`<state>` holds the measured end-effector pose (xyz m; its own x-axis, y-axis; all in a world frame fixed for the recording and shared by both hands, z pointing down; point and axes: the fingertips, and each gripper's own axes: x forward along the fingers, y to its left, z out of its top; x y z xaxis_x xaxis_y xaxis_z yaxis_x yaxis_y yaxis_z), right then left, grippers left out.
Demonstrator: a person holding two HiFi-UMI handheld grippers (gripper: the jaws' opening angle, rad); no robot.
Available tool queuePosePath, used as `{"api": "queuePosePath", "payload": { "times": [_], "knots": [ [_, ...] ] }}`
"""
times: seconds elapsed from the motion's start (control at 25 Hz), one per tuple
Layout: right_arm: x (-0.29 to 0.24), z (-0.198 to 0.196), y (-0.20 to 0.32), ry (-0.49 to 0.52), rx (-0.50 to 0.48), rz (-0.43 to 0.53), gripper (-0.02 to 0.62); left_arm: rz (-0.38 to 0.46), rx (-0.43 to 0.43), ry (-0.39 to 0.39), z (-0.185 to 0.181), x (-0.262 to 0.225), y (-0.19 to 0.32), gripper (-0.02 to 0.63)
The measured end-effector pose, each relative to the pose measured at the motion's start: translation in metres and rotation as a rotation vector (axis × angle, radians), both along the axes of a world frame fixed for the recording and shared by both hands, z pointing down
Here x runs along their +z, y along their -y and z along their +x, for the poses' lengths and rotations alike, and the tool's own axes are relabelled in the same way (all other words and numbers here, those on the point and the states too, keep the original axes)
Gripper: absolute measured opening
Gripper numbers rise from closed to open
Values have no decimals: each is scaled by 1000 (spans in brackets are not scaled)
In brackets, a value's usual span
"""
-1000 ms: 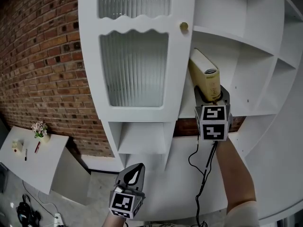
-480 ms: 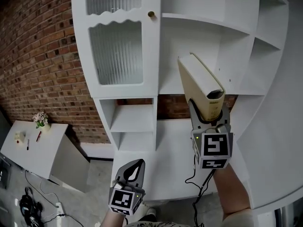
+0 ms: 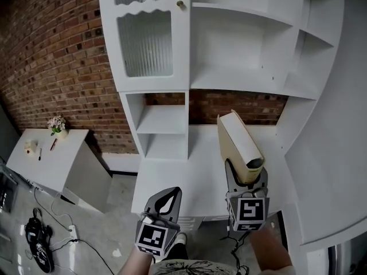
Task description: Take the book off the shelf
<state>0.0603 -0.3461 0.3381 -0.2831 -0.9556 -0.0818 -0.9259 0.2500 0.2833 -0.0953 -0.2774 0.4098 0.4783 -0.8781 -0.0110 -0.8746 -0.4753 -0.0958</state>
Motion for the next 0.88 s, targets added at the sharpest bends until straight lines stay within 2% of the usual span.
{"api": "queuePosePath", "payload": {
  "times": [0.16,0.36,0.88],
  "knots": [
    [52,7,-32,-3,2,-41,236,2,-6,0,6,6,-17,15],
    [90,12,-59,24,-21,-99,236,-4,-18,-7,10,14,-23,15],
    [97,19,-66,69,-46,-118,235,-18,-13,3,24,22,-16,15]
  ]
}}
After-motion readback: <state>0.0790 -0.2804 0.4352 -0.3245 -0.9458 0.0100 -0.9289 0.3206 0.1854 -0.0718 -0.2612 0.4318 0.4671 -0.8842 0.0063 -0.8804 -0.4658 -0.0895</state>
